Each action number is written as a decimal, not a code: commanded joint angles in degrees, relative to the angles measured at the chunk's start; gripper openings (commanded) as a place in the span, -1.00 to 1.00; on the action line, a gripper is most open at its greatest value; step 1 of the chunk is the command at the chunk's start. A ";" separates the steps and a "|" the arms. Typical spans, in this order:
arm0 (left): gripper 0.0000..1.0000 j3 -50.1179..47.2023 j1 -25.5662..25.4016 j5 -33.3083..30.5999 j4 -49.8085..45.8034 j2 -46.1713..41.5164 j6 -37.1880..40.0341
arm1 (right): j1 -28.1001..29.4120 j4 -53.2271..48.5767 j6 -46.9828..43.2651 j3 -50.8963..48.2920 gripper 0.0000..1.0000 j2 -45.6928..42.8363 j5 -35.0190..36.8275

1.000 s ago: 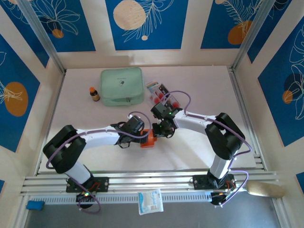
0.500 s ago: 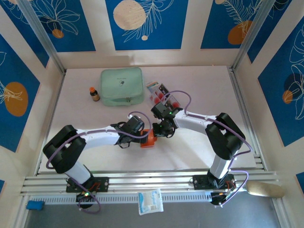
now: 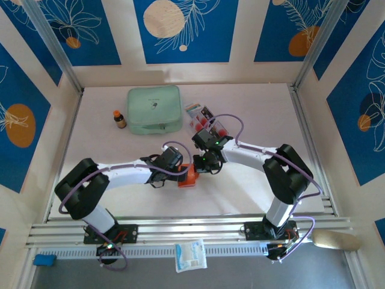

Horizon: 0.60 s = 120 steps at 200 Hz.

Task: Put the credit cards into the card holder

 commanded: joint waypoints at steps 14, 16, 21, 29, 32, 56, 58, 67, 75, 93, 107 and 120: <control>1.00 -1.70 -0.31 -1.99 -3.01 2.06 0.49 | -0.27 1.87 0.42 0.31 -1.00 -1.74 -4.75; 1.00 -1.69 -0.30 -1.99 -3.00 2.02 0.49 | -0.22 1.92 0.44 0.31 -1.00 -1.64 -4.90; 1.00 -1.69 -0.37 -1.90 -3.03 2.02 0.47 | -0.20 2.20 0.57 0.36 -1.00 -1.43 -5.28; 1.00 -1.69 -0.31 -1.89 -3.04 2.07 0.44 | -0.12 2.62 0.72 0.40 -1.00 -0.97 -6.01; 1.00 -1.69 -0.30 -1.88 -3.03 2.07 0.42 | -0.08 2.77 0.79 0.40 -1.00 -0.80 -6.25; 1.00 -1.69 -0.30 -1.90 -2.99 2.09 0.41 | 0.39 3.80 1.39 0.49 -1.00 0.48 -7.21; 1.00 -1.69 -0.30 -1.90 -3.04 2.08 0.40 | 0.41 3.85 1.32 0.49 -1.00 0.68 -7.18; 1.00 -1.69 -0.30 -1.88 -3.05 2.07 0.41 | 0.69 4.04 1.49 0.58 -1.00 1.15 -7.32; 1.00 -1.69 -0.35 -1.88 -3.00 2.07 0.48 | 0.77 4.26 1.58 0.51 -1.00 1.65 -7.26; 1.00 -1.69 -0.35 -1.83 -3.07 2.03 0.41 | 0.85 4.82 1.78 0.53 -1.00 2.52 -7.42; 1.00 -1.69 -0.31 -1.90 -2.96 2.03 0.46 | 0.85 5.17 1.94 0.49 -1.00 3.12 -7.77; 1.00 -1.69 -0.30 -1.96 -2.99 2.03 0.42 | 0.85 5.53 2.03 0.49 -1.00 3.62 -8.13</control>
